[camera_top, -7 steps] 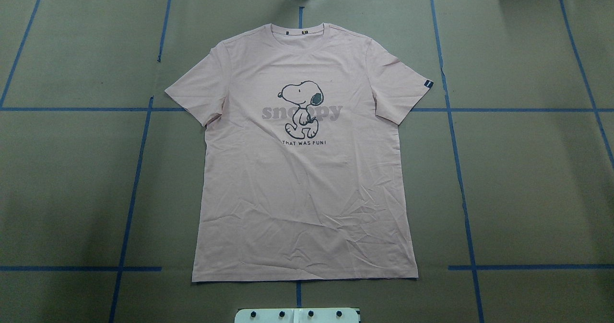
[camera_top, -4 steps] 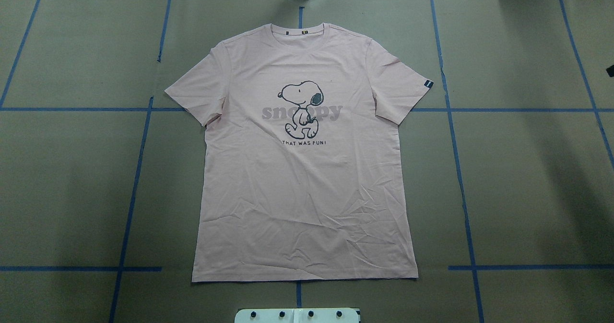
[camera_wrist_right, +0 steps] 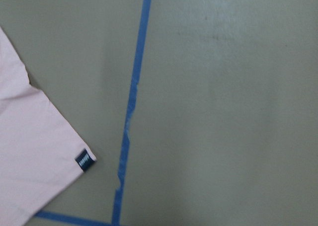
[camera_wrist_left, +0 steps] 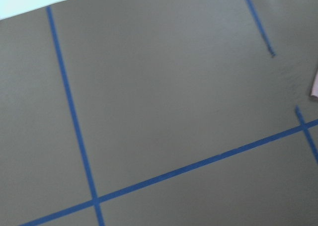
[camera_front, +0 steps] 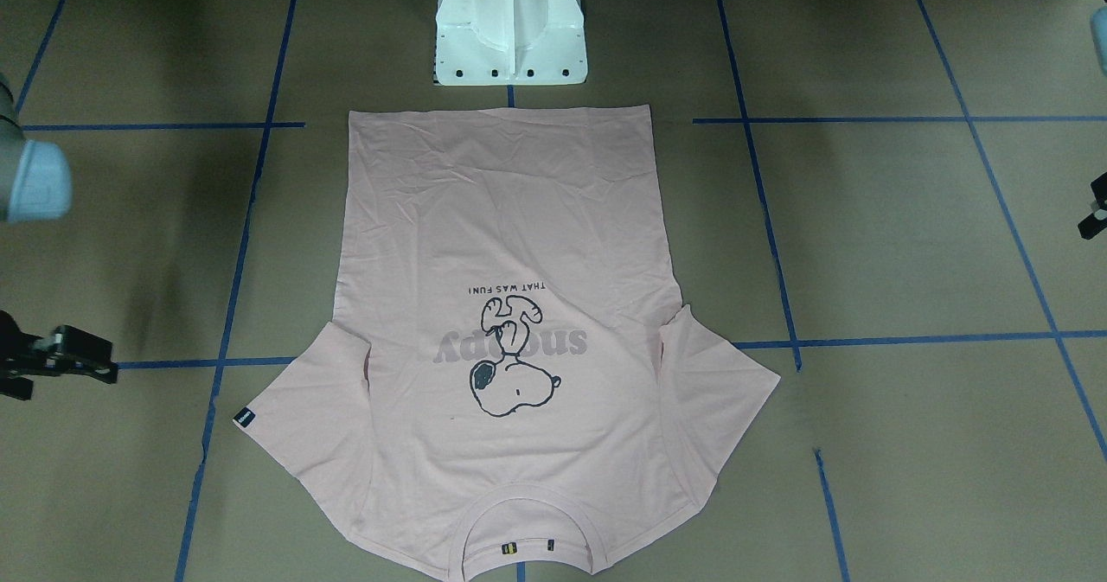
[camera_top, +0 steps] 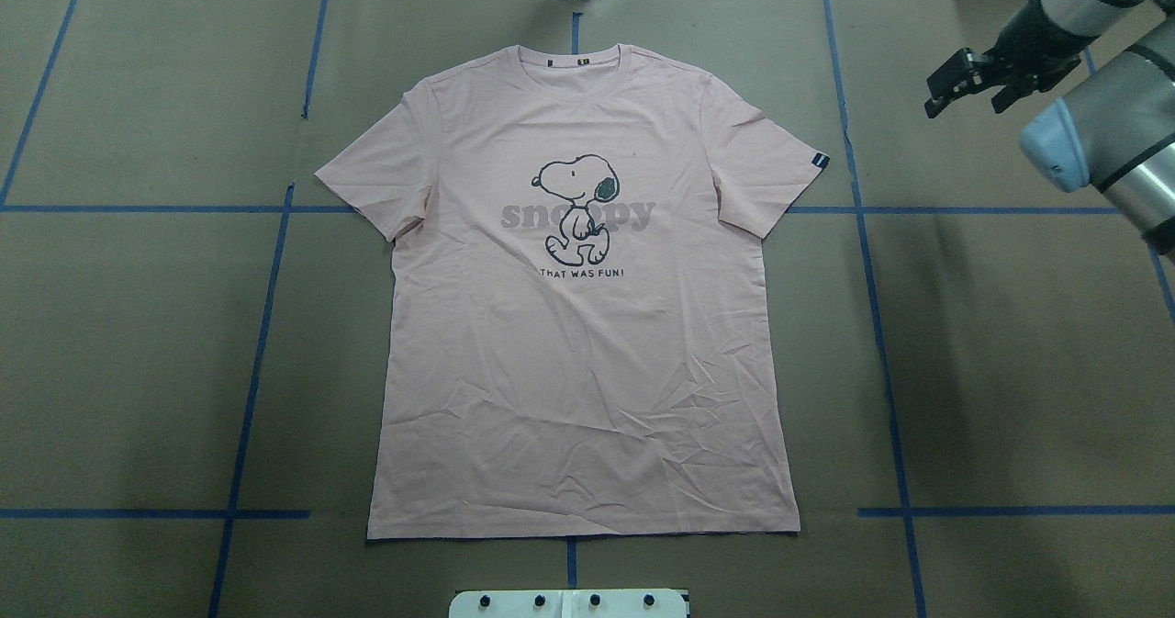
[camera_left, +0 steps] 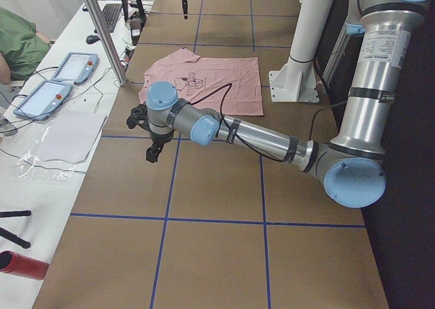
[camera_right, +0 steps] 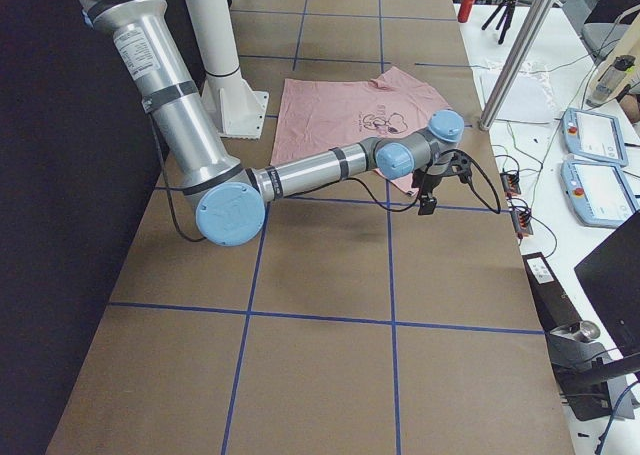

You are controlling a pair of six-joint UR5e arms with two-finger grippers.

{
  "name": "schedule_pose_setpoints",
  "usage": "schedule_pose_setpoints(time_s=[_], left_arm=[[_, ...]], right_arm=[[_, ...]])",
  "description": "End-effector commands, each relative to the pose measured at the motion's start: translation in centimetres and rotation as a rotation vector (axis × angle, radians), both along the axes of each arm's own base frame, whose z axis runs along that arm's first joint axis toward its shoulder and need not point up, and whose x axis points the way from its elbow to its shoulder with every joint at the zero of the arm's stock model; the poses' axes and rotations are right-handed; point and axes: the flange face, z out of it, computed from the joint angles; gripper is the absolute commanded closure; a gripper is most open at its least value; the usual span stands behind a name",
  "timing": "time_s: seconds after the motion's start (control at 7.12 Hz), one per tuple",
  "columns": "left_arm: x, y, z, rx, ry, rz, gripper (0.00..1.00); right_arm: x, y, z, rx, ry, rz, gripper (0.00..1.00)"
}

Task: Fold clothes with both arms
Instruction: 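Move the right gripper to the sleeve nearest it and grasp it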

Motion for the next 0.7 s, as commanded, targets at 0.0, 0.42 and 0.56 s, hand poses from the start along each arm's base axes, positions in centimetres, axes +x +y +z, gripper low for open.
schedule_pose_setpoints(time_s=[0.0,0.42,0.56], left_arm=[[1.3,-0.3,0.3,0.003,-0.002,0.018,0.00],[1.6,-0.9,-0.4,-0.068,0.029,-0.039,0.00],[1.6,-0.9,-0.4,-0.068,0.030,-0.038,0.00]], right_arm=[[-7.6,0.0,1.5,0.058,-0.085,0.187,0.00],[-13.0,1.2,0.0,0.070,-0.043,0.144,0.00],[-14.3,1.9,0.2,0.055,-0.030,0.125,0.00]])
